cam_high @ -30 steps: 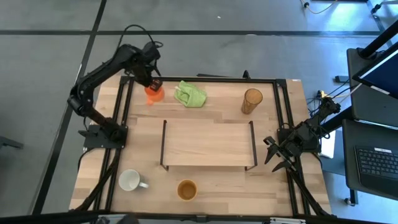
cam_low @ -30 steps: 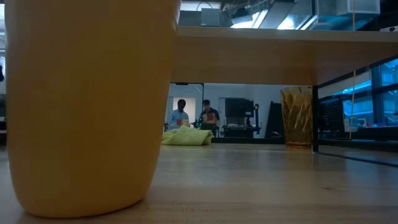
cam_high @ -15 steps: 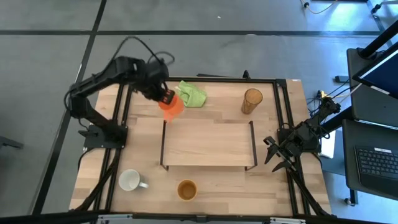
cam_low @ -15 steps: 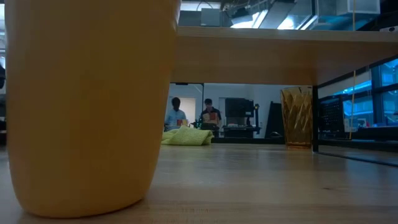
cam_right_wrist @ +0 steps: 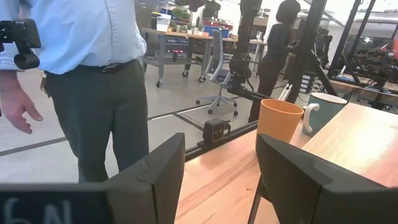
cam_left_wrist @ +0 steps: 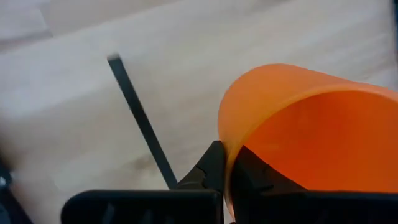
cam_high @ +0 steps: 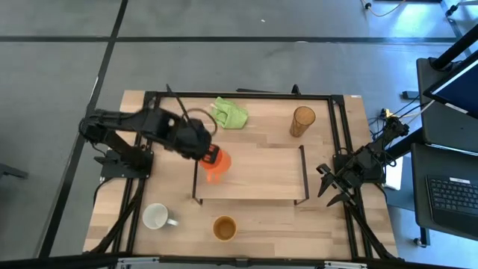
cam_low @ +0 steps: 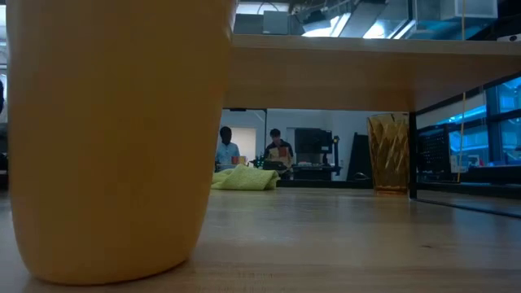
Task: Stack small to large cups/mugs on shelf
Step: Put the orange mug on the shelf
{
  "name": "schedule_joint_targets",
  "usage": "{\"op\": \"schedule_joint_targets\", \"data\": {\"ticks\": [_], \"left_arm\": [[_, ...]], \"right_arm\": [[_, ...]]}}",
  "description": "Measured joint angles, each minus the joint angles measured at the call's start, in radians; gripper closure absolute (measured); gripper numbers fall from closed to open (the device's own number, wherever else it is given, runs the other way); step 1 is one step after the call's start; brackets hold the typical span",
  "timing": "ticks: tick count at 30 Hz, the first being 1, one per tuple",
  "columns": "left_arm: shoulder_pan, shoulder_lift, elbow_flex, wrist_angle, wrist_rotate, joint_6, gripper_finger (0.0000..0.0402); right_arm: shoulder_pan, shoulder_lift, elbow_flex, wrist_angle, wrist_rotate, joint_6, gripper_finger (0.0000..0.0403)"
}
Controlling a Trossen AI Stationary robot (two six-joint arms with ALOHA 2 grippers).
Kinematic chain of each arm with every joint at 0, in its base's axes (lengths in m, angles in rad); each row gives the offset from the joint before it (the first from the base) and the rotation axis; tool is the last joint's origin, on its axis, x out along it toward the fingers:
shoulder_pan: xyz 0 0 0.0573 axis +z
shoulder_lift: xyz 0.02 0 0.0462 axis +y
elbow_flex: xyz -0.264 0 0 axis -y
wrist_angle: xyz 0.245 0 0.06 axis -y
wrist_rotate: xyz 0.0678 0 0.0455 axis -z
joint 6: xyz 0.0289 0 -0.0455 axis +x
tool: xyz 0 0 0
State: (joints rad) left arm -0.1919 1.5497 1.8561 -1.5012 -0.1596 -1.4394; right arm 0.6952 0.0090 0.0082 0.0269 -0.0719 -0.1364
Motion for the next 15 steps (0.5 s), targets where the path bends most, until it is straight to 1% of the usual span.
{"op": "schedule_joint_targets", "data": {"ticks": [5, 11, 15], "left_arm": [[-0.061, 0.083, 0.0, 0.009, 0.002, -0.094, 0.04], [-0.064, 0.157, 0.0, 0.089, 0.066, -0.117, 0.0401], [-0.064, 0.169, 0.03, 0.063, 0.079, -0.14, 0.0401]], "right_arm": [[0.0, 0.0, 0.0, 0.0, 0.0, 0.0, 0.0203], [0.0, 0.0, 0.0, 0.0, 0.0, 0.0, 0.0203], [0.0, 0.0, 0.0, 0.0, 0.0, 0.0, 0.0203]]}}
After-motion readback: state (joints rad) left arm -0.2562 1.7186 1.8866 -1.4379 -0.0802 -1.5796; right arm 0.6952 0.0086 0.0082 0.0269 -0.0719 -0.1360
